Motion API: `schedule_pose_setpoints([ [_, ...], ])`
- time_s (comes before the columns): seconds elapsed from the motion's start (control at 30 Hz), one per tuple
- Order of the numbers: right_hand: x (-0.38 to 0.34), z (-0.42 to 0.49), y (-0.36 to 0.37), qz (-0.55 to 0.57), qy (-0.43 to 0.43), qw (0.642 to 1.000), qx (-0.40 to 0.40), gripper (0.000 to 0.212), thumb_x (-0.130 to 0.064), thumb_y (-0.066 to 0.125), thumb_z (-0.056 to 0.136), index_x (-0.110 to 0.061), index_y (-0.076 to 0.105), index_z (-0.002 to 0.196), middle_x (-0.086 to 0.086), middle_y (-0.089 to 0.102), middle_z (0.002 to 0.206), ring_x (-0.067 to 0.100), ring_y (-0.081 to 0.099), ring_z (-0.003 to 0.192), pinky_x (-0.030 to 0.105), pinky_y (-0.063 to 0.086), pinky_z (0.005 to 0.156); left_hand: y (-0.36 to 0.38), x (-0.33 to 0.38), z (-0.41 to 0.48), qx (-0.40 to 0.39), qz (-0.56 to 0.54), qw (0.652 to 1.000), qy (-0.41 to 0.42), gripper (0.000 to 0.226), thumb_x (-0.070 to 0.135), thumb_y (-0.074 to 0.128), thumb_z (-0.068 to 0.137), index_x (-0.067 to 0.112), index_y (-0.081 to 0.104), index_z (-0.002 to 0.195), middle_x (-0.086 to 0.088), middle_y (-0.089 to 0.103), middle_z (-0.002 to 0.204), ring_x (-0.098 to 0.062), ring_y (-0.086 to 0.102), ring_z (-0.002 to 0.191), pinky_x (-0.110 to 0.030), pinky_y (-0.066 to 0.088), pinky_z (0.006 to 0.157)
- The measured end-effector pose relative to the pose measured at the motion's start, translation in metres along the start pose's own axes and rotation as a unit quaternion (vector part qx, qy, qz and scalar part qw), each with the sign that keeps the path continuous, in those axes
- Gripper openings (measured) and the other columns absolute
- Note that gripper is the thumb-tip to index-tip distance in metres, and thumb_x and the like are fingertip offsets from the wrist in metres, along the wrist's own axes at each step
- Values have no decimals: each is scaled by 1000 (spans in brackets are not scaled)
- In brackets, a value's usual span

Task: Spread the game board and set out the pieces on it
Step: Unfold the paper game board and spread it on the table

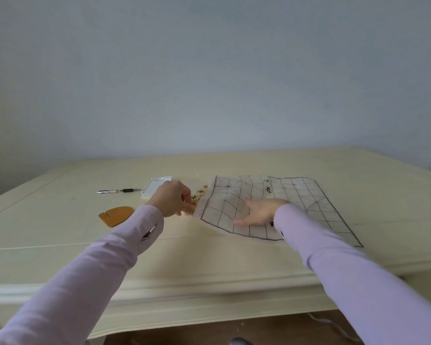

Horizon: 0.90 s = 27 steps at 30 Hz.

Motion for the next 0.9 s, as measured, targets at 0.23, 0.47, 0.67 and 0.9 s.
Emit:
schedule_pose_setpoints([
  [0.23,8,1,-4,-34,-15,999,-20,70,-60,42,91,-17,33,146,-3,36,149,21,36,136,38,32,110,-15,-25,-3,46,36,997,-59,29,28,84,66,15,58,61,-1,62,59,-13,61,51,-18,38,47],
  [0.47,19,-7,-13,11,-14,1000,-6,50,-51,49,91,-18,54,128,-3,53,132,23,48,124,36,42,100,-16,-3,-6,86,177,980,-18,31,18,67,81,21,63,112,-4,54,114,-24,51,109,-31,41,81],
  [0.67,37,2,-4,0,15,1000,-7,75,-57,53,86,-29,23,149,-6,25,155,19,28,141,36,27,113,38,62,-17,-117,132,971,160,47,34,55,94,22,46,139,3,44,145,-16,35,135,-28,27,108],
  [0.9,61,-8,-10,6,33,999,-7,40,-53,56,87,-31,58,121,-15,54,124,17,45,124,32,35,102,69,73,-13,-198,168,955,143,54,55,48,91,35,41,140,9,41,148,-18,36,135,-39,28,113],
])
Point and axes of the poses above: each hand's wrist, its own z-axis towards the middle knuckle, its own y-axis out of the palm, x = y × z, the point moved 6 cm from there along z, towards the middle knuckle
